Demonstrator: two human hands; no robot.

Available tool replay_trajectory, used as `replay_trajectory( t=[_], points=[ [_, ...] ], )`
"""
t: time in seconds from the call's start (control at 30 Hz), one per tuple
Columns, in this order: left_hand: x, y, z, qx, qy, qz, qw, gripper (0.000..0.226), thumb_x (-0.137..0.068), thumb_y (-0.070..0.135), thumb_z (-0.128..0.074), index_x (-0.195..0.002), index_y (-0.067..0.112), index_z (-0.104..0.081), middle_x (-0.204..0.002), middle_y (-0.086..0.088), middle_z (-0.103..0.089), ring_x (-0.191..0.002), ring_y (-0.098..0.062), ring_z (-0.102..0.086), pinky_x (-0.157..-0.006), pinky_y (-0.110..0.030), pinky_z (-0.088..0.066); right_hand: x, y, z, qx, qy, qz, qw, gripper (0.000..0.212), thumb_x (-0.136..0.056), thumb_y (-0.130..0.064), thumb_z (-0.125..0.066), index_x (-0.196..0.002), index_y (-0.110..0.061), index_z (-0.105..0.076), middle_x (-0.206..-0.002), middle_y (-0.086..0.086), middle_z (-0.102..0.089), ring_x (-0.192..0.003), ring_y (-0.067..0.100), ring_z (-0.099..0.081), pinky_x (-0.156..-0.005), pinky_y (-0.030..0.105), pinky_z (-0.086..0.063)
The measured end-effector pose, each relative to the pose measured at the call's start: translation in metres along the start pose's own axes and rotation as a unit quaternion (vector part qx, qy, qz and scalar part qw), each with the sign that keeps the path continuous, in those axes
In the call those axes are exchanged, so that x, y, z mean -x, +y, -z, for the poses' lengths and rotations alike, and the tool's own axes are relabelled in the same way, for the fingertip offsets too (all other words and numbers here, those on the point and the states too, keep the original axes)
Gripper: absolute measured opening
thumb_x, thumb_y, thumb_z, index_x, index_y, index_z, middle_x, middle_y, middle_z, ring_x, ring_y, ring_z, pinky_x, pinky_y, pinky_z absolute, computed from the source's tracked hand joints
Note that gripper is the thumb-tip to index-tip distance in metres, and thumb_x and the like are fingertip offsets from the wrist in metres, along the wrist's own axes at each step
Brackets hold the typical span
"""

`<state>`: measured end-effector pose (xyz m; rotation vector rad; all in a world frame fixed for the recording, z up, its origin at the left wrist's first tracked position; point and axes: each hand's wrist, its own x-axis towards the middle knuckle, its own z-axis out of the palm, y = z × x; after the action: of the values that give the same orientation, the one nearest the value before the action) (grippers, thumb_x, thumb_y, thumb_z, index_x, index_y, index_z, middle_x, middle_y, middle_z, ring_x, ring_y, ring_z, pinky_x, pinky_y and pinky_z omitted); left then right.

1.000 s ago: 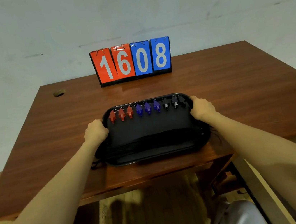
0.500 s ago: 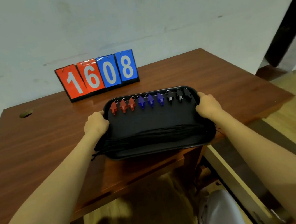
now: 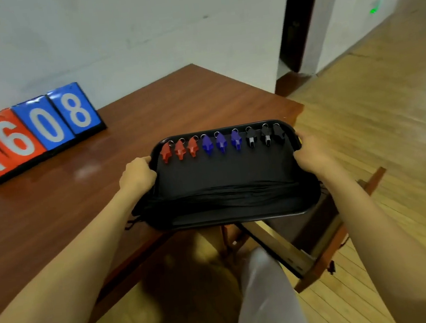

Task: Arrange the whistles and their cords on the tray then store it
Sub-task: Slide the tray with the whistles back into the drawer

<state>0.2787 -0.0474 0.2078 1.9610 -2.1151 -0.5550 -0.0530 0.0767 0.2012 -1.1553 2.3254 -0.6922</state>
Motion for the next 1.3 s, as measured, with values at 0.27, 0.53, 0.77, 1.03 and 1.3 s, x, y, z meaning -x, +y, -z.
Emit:
replay_trajectory(
  t=[0.27, 0.53, 0.77, 1.03, 1.3],
  points=[
    [0.01, 0.077, -0.054, -0.033, -0.035, -0.115, 0.992, 0.046, -0.089, 0.006, -0.047, -0.131, 0.024, -0.053, -0.117, -0.01, -0.065, -0.101, -0.035, -0.061, -0.07, -0.036, -0.047, 0.04, 0.098, 0.029, -0.02, 0.061, -0.129, 0.99, 0.04, -0.09, -0.003, -0.039, -0.129, -0.008, -0.047, -0.117, 0.017, -0.058, -0.082, 0.03, -0.054, -0.059, 0.032, -0.039],
    [0.026, 0.125, -0.109, -0.068, -0.069, -0.154, 0.983, 0.053, -0.092, 0.006, -0.048, -0.143, 0.021, -0.04, -0.138, -0.008, -0.053, -0.116, -0.033, -0.057, -0.082, -0.037, -0.05, 0.069, 0.172, 0.038, -0.085, 0.104, -0.228, 0.964, 0.032, -0.093, -0.01, -0.04, -0.124, -0.006, -0.048, -0.11, 0.021, -0.062, -0.098, 0.039, -0.06, -0.078, 0.043, -0.047],
    [0.035, 0.145, -0.131, -0.062, -0.107, -0.168, 0.978, 0.055, -0.093, 0.005, -0.049, -0.146, 0.016, -0.034, -0.145, -0.008, -0.045, -0.123, -0.03, -0.053, -0.096, -0.04, -0.049, 0.082, 0.201, 0.038, -0.291, 0.125, -0.273, 0.908, 0.037, -0.095, -0.002, -0.043, -0.13, -0.009, -0.049, -0.084, 0.009, -0.06, -0.069, 0.025, -0.059, -0.055, 0.031, -0.046],
    [0.053, 0.151, -0.141, 0.002, -0.136, -0.181, 0.974, 0.05, -0.093, -0.001, -0.043, -0.141, 0.013, -0.041, -0.141, -0.01, -0.049, -0.128, -0.029, -0.049, -0.105, -0.041, -0.042, 0.086, 0.211, 0.04, -0.401, 0.172, -0.288, 0.852, 0.042, -0.097, -0.004, -0.044, -0.139, -0.014, -0.046, -0.101, 0.013, -0.064, -0.087, 0.031, -0.064, -0.079, 0.039, -0.053],
    [0.132, 0.108, -0.168, 0.141, 0.031, -0.115, 0.983, 0.038, -0.087, 0.011, -0.061, -0.123, 0.016, -0.049, -0.133, -0.008, -0.039, -0.128, -0.024, -0.034, -0.106, -0.036, -0.034, 0.093, 0.212, 0.023, -0.475, 0.178, -0.313, 0.803, 0.043, -0.096, 0.001, -0.045, -0.136, -0.012, -0.05, -0.11, 0.013, -0.063, -0.095, 0.03, -0.064, -0.075, 0.039, -0.054]
  ],
)
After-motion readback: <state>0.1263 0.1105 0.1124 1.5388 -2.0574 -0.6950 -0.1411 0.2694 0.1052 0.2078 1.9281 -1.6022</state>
